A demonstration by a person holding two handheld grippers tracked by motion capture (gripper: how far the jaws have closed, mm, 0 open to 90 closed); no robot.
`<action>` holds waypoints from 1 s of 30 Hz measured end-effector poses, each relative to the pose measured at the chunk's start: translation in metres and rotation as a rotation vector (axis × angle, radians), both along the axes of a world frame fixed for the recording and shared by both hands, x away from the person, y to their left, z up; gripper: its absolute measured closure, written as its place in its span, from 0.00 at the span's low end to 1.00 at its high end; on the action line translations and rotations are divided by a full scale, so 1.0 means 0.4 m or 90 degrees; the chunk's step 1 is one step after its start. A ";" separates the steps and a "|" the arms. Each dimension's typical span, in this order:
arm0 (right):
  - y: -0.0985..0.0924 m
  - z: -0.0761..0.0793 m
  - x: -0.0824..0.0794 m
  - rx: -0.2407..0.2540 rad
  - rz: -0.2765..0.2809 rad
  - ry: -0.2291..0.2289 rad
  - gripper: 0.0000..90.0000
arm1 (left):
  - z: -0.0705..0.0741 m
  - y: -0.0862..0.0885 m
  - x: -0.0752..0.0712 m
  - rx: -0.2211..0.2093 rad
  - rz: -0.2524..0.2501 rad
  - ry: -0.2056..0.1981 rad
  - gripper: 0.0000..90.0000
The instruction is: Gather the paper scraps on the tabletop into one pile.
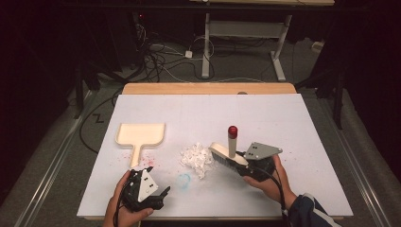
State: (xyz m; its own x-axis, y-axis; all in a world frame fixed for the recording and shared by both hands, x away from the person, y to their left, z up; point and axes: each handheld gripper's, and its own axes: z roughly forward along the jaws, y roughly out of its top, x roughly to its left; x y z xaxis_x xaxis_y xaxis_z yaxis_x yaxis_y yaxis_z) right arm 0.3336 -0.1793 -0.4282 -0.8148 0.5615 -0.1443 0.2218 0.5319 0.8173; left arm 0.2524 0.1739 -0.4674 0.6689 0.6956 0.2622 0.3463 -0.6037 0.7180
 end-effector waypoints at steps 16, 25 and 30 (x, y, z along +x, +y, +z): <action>-0.104 0.084 -0.043 0.024 0.013 -0.014 0.75 | -0.001 0.003 -0.004 0.003 0.008 0.001 0.17; -0.197 0.104 -0.076 -0.004 0.022 0.009 0.75 | -0.001 0.003 -0.004 0.007 0.008 0.000 0.17; -0.244 0.096 -0.082 -0.027 0.027 0.051 0.75 | -0.001 -0.001 -0.004 0.013 0.004 0.000 0.17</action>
